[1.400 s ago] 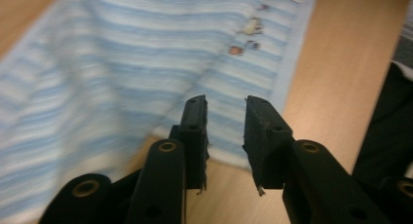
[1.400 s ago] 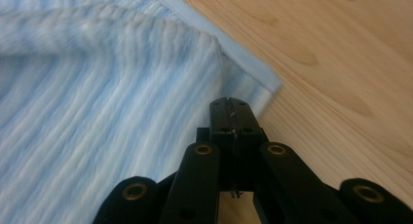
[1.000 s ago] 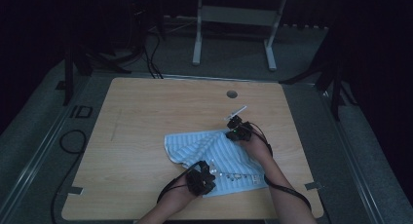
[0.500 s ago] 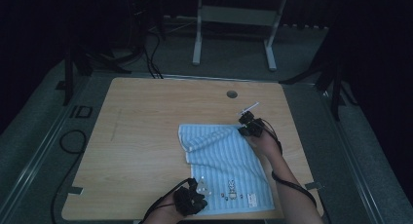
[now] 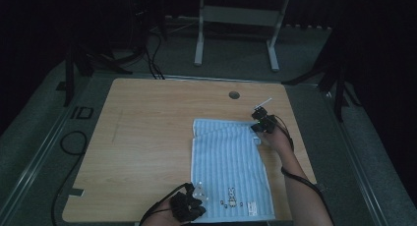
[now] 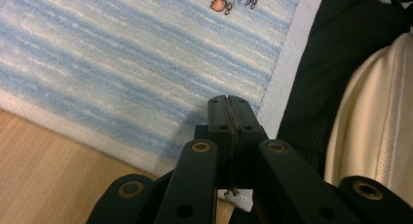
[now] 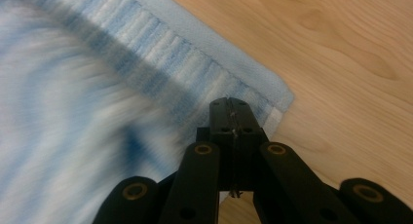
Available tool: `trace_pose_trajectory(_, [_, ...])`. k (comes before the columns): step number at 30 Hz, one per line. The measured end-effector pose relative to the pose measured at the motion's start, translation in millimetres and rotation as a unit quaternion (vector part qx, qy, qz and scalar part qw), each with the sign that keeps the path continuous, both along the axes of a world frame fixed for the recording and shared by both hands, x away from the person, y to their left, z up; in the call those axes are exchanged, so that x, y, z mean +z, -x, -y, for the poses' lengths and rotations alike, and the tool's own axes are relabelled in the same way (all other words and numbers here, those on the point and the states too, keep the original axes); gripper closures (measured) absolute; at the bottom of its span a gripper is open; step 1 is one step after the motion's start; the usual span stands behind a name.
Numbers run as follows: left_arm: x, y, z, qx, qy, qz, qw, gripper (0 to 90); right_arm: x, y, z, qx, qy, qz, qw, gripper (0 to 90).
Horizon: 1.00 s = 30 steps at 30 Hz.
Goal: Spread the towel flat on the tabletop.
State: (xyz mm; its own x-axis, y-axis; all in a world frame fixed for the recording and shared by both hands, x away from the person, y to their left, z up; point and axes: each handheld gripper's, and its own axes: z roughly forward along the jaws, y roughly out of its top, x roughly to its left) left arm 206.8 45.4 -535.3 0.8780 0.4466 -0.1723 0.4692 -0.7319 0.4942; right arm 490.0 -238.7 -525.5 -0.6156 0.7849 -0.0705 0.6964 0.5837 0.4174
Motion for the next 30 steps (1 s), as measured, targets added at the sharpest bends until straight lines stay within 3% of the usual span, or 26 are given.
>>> trace_pose_trajectory(6, [0.1, 0.6, -1.9, -0.012, 0.002, -0.019, 0.9997, 88.7, 1.7, -9.9, 14.9, -0.021, 0.023, -0.005, 0.9995, 89.4])
trace_pose_trajectory(8, [0.2, 0.1, -0.9, -0.018, 0.008, -0.03, 0.9994, 88.6, 2.5, -11.7, 20.3, -0.03, 0.017, -0.012, 0.9993, 89.1])
trace_pose_trajectory(11, [2.9, -0.7, 0.8, -0.021, 0.012, -0.029, 0.9993, 88.6, 6.7, -9.6, 21.7, -0.026, 0.012, -0.015, 0.9995, 88.8])
trace_pose_trajectory(14, [11.6, -2.8, 6.2, -0.029, 0.028, -0.024, 0.9989, 88.6, 24.2, 1.9, 17.9, -0.005, -0.025, 0.004, 0.9997, 88.8])
trace_pose_trajectory(19, [14.9, -16.4, 16.7, -0.017, 0.044, -0.011, 0.9989, 88.8, 38.8, 15.7, 0.1, 0.027, -0.053, 0.008, 0.9982, 89.2])
trace_pose_trajectory(22, [15.6, -20.9, 24.8, -0.019, 0.041, -0.002, 0.999, 88.8, 41.6, 20.4, -19.9, 0.05, -0.05, 0.008, 0.9975, 89.1])
trace_pose_trajectory(26, [12.0, -23.8, 34.1, -0.014, 0.046, -0.003, 0.9988, 88.8, 39.5, 19.7, -50.1, 0.066, -0.061, 0.003, 0.996, 89.2])
trace_pose_trajectory(28, [8.9, -24.7, 35.9, -0.021, 0.034, 0.0, 0.9992, 88.8, 34.0, 17.6, -62.4, 0.069, -0.054, -0.001, 0.9961, 89.1])
trace_pose_trajectory(30, [3.8, -26.3, 36.2, -0.013, 0.038, -0.008, 0.9992, 88.7, 30.0, 16.0, -68.4, 0.068, -0.048, -0.005, 0.9965, 89.2])
